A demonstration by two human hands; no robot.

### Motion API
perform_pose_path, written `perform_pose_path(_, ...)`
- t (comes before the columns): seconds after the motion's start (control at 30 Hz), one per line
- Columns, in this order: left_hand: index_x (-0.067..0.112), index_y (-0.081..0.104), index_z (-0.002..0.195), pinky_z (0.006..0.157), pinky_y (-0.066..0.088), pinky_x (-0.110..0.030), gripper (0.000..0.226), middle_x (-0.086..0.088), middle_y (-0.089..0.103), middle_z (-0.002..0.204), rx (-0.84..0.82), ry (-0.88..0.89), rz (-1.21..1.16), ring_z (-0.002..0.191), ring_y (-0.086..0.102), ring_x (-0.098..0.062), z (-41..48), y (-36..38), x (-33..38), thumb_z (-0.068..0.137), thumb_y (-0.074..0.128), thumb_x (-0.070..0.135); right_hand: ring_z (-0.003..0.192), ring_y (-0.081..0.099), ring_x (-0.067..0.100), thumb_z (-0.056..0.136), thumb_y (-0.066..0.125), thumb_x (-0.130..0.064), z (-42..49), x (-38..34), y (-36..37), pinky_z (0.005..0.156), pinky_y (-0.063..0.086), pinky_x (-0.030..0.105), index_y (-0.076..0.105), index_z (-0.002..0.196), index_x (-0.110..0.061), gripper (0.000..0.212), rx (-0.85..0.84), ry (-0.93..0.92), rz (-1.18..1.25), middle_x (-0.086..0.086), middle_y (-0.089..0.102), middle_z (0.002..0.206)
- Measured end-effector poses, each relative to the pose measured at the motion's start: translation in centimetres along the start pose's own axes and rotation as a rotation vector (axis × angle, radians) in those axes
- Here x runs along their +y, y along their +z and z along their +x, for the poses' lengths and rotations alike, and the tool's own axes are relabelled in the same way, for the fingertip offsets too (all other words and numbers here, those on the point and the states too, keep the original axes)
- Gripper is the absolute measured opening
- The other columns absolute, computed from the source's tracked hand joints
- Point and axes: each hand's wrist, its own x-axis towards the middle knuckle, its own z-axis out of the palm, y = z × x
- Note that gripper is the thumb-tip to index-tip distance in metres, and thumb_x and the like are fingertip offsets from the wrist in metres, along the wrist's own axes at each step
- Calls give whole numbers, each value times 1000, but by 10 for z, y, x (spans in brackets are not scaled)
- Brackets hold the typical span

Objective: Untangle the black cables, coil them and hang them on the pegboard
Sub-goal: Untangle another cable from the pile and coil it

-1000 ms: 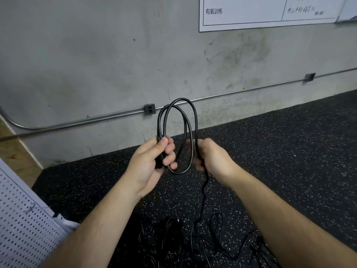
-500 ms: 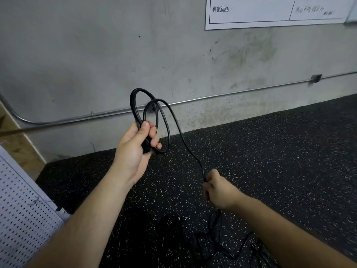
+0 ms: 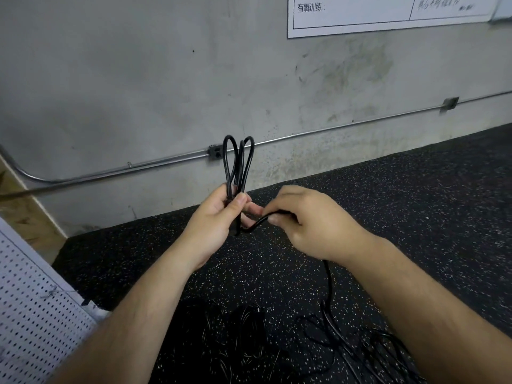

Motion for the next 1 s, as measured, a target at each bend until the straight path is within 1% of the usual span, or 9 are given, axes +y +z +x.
perform_pose_path(0.17,21,62,110,78,55,-38,15,-1,71,78,-118,25,122,74,68,-22,-3,3,-3,107,48,27,88,58,2,93,72,-29,1,-6,-3,77,48,21,68,100,-23,10,177,46,51,-18,63,93)
perform_pose_path(0.3,9,61,104,62,42,-27,17,-1,50,66,-148,-16,-244,60,47,-16,-4,5,-5,103,51,23,65,57,1,91,72,-41,-3,4,-3,61,49,20,60,94,-22,22,207,170,285,-13,64,75)
perform_pose_path(0.4,11,58,96,57,33,-22,12,2,42,64,-153,-3,-563,56,39,-12,-3,-6,10,100,49,18,63,58,14,97,60,-45,-17,24,14,67,56,44,57,92,-14,32,66,354,512,-3,61,70)
perform_pose_path(0.53,21,67,85,59,27,-23,29,11,35,62,-10,66,-792,53,32,-6,1,-35,28,102,44,22,72,70,19,93,56,-60,-48,60,47,77,55,38,57,80,-14,47,-315,476,565,-4,66,71)
perform_pose_path(0.6,20,57,89,58,31,-22,19,12,36,63,48,76,-824,53,33,-6,2,-46,29,102,45,23,74,67,17,79,56,-80,-53,66,46,74,49,28,60,84,-21,59,-354,530,559,-10,62,74)
perform_pose_path(0.7,17,50,92,60,34,-22,14,10,39,64,78,13,-817,55,36,-7,3,-45,21,104,43,22,83,60,5,88,59,-69,-39,65,34,83,41,27,55,106,-31,43,-194,645,695,-15,53,88)
perform_pose_path(0.8,12,54,95,63,31,-27,18,5,40,64,75,-52,-704,57,36,-11,3,-37,15,103,40,21,61,36,10,93,48,-62,-18,57,25,62,34,30,52,98,-19,43,40,588,891,-9,37,72)
perform_pose_path(0.87,9,54,95,63,29,-30,23,2,41,62,42,-94,-678,55,38,-14,3,-28,14,104,37,21,58,31,11,107,33,-44,-10,47,24,55,28,28,55,95,-19,36,154,564,855,-10,36,66)
perform_pose_path(1.0,8,55,91,60,32,-31,43,-2,37,59,-16,-143,-644,52,36,-17,0,-7,14,107,33,42,56,43,6,110,33,-36,-4,27,26,55,36,24,62,99,-26,33,178,485,600,-11,49,66)
